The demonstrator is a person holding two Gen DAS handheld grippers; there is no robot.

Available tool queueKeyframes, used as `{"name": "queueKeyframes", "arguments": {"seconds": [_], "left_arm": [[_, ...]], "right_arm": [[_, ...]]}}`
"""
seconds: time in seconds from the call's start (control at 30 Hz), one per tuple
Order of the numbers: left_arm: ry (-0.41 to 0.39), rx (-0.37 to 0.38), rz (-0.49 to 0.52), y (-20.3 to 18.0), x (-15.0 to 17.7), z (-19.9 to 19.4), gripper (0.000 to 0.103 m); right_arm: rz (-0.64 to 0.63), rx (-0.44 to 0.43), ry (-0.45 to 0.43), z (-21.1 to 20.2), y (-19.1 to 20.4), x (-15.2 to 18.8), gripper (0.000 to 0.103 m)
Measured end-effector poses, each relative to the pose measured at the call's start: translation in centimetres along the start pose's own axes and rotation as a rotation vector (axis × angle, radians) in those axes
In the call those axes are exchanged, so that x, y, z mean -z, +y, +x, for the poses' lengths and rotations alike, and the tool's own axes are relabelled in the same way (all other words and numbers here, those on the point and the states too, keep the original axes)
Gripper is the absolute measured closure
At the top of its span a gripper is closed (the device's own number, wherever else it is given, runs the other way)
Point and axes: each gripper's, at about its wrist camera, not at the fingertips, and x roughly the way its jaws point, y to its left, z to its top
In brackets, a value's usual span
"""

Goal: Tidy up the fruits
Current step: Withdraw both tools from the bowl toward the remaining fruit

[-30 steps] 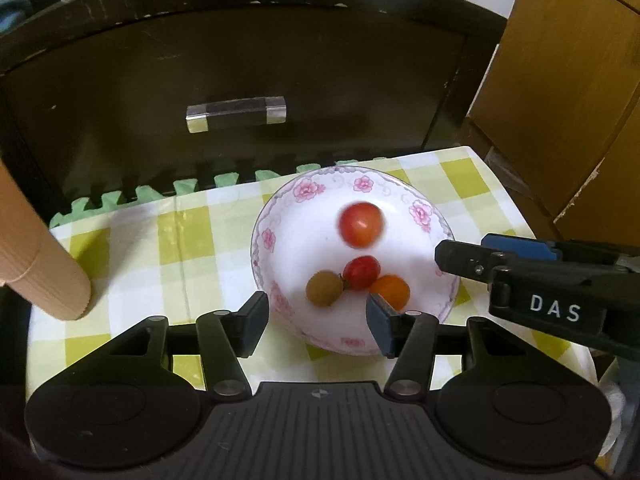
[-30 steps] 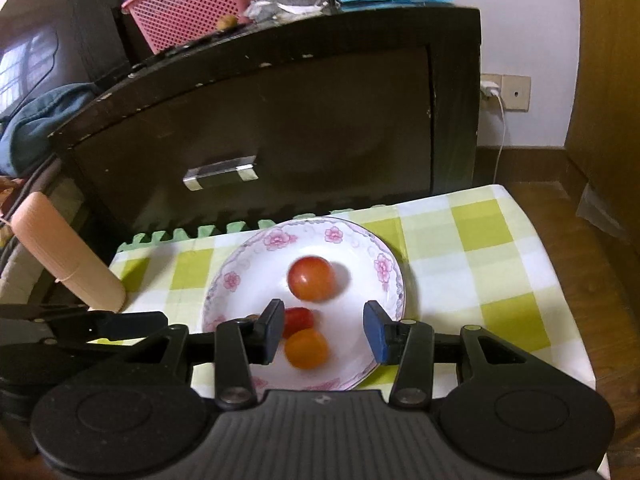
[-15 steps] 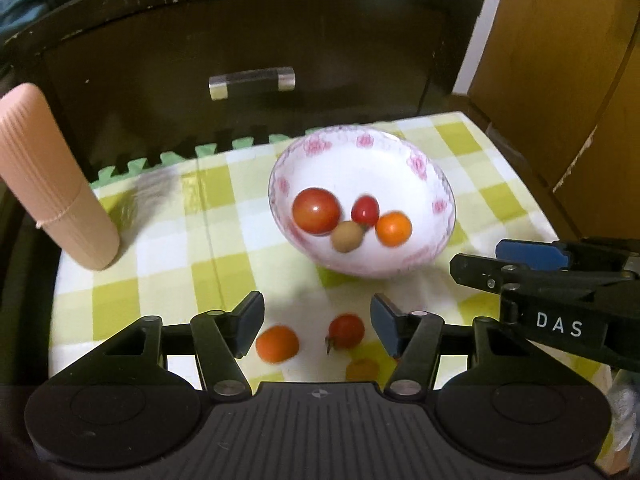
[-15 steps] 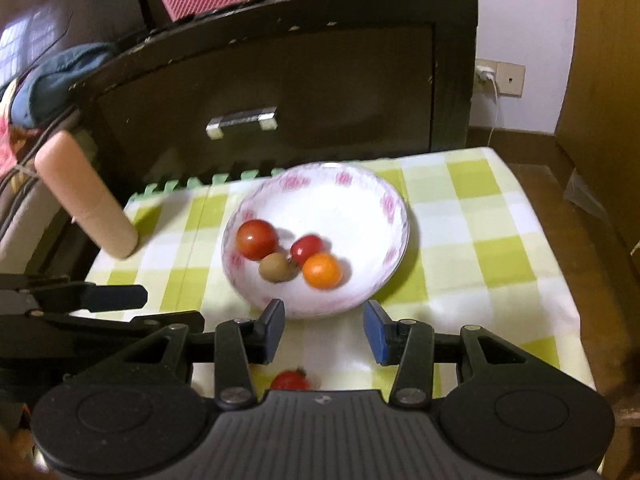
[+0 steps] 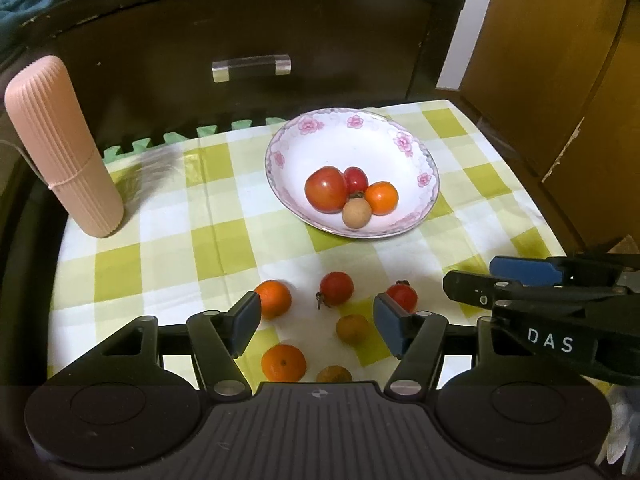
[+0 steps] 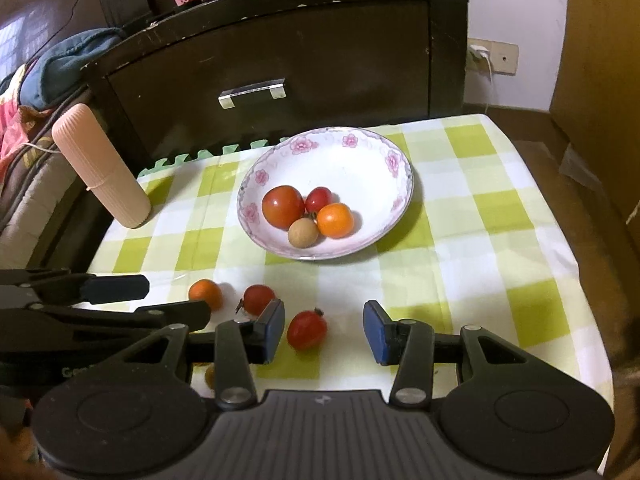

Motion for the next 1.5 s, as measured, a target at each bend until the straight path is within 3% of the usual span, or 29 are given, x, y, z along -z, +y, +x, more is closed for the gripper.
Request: {"name": "queueKeyframes", "arguments": {"seconds": [0.23, 0.67, 1.0, 1.13, 1.5], "left_arm": [[-0.008, 0.023, -0.003, 0.1, 0.6, -0.9, 0.032], [-0.045, 0.060, -0.038, 1.5, 0.8, -3.2, 0.031], [0.015, 0.011, -0.052, 2.0, 0.8, -0.7, 0.031], [0.046, 0.020, -0.109, 2.9, 0.6, 0.7, 0.031], [0.086, -0.002, -0.136, 3.4, 0.6, 2.2, 0.028]], "right_arm": [[0.006, 0.030, 0.006, -1.5, 0.4, 0.7, 0.061], [-0.057, 0.177, 0.008, -4.9, 3.0, 0.7, 0.061], [-0.016, 0.118, 0.060, 0.3, 2.0, 0.2, 0.061], [0.028, 0.075, 0.079, 2.6, 0.9, -0.5, 0.061], [0.102, 0.015, 0.155, 5.8, 0.0, -0.5, 0.061]]}}
